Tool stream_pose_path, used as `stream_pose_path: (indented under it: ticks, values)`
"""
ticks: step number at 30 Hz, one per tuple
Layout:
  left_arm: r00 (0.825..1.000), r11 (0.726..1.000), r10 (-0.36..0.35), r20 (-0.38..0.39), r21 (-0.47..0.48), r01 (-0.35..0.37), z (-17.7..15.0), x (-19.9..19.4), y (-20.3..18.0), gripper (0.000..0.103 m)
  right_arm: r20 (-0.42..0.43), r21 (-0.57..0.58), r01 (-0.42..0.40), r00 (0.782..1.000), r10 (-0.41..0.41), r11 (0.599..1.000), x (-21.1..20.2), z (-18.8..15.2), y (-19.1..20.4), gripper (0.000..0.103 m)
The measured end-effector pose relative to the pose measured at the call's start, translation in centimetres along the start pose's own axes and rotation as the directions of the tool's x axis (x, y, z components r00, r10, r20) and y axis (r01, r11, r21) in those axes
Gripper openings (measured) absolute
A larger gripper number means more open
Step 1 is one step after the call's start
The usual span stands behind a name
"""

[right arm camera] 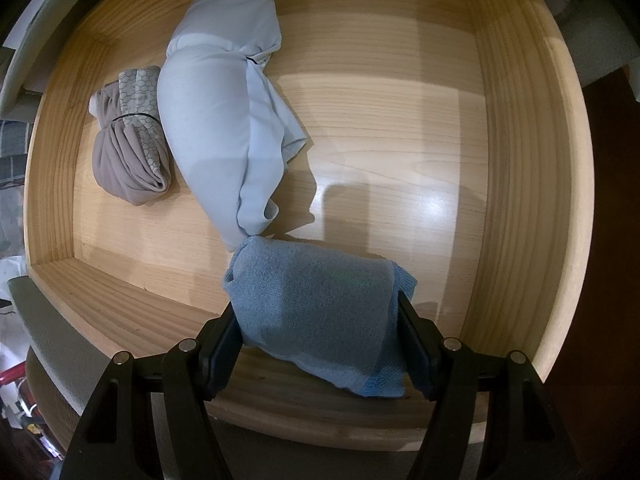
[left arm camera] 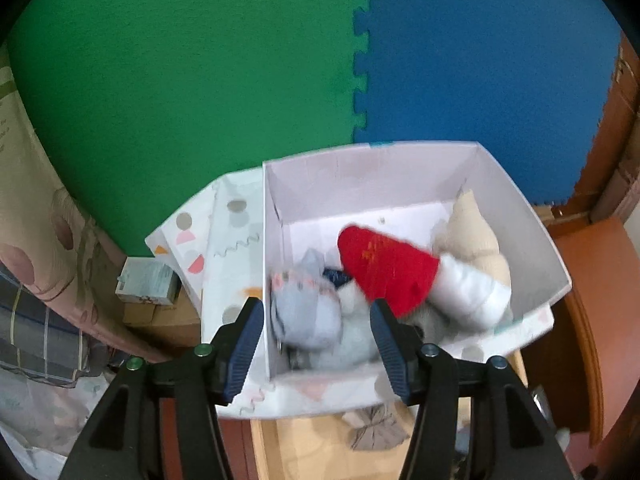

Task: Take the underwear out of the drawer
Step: 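Return the open left tool to the drawer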

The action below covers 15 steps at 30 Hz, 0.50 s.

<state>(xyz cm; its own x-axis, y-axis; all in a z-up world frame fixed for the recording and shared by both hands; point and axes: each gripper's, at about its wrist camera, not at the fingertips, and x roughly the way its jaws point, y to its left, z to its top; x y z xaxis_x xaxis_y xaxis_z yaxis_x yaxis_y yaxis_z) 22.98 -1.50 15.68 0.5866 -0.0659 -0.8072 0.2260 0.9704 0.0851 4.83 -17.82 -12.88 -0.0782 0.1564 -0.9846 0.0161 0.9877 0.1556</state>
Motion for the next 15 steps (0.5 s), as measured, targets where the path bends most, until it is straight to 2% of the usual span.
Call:
stream_pose_path:
  ticks: [8,15]
  values:
    - [0.997,1.0,0.012,-0.071,0.01,-0.011,-7.0,0.6,0.6,0.057,0.0,-0.003,0.011,1.0,-0.011,1.0,-0.1,0.0,0.2,0.066]
    - [0.987,0.999,0.048,-0.153,-0.003,-0.049,-14.6,3.4,0.7,0.057,0.014,-0.008,0.029,0.999,-0.029,1.0,-0.5,-0.3,0.6,0.064]
